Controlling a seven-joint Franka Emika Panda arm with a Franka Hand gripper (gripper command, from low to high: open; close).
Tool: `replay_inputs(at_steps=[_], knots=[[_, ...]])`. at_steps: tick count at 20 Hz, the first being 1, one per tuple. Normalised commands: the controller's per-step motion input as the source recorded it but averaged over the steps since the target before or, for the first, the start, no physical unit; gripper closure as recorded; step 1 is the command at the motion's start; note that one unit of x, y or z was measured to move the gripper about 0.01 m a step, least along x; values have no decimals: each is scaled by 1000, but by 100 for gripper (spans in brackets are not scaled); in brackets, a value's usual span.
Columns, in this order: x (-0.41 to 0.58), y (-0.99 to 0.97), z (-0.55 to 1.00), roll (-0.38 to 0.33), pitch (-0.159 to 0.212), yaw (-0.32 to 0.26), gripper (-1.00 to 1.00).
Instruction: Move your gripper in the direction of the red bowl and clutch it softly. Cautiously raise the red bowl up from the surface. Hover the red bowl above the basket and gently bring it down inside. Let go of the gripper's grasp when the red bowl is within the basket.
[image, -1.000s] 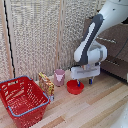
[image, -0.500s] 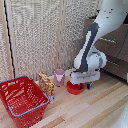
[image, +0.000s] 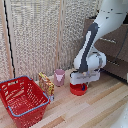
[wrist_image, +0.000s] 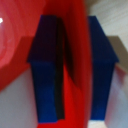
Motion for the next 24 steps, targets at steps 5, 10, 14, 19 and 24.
replay_inputs(at_steps=[5, 10, 14, 19, 24], knots=[[6, -73, 486, 67, -10, 0, 100], [106, -109, 798, 109, 68, 22, 100], [198, -53, 811, 103, 103, 65, 100], [352, 38, 824, 91, 98, 101, 100], [429, 184, 852, 59, 73, 115, 100]])
